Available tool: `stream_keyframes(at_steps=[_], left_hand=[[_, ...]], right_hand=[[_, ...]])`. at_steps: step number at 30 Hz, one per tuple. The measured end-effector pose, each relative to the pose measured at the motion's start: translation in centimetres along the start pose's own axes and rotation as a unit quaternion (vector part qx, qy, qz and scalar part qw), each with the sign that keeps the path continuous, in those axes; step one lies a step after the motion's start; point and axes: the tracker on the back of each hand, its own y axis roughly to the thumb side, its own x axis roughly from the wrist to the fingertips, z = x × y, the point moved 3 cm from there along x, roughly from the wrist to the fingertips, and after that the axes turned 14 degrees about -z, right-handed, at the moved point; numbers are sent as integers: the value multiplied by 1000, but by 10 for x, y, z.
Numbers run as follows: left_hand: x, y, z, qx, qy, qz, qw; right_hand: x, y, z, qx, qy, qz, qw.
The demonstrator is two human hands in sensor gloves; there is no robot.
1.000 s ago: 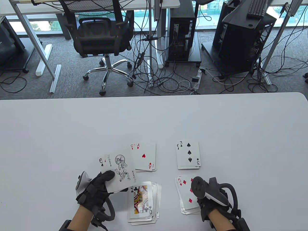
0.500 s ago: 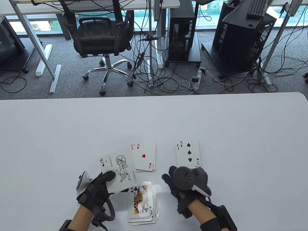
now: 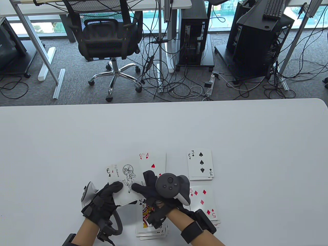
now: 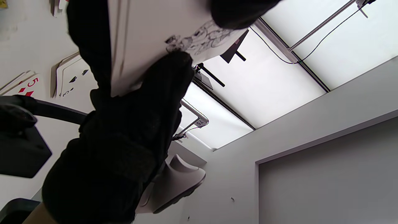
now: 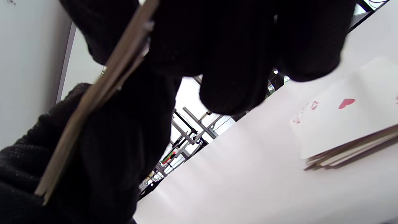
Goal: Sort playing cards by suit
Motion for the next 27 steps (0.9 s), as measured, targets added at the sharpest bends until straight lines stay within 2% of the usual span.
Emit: stream_keyframes(at_steps=[7,11,14,17,22,25,27], left_hand=[[1,0,2,8,-6,-5,1000],[1,0,1,3,-7,-2,1000],[1,0,2,3,-7,-3,1000],[1,-1,1,0,-6,-5,1000],[1,-1,0,-3,-4,-2,1000],[1,-3,-1,-7,-2,-5,1000],[1,-5,-2,-11,-1,-6,1000]], right_hand=[[0,-6,7,-2,-14,3,1000],[1,-14,23,-20,-36,-10,999],[0,-24,40,30,-34,-26,999],[-2,-34,65,66,-46,-48,996],[-13,-63,130,95,-89,-80,988],[-24,-93,174,44,-121,-128,983],[-33,-120,202,-16,-154,-176,972]])
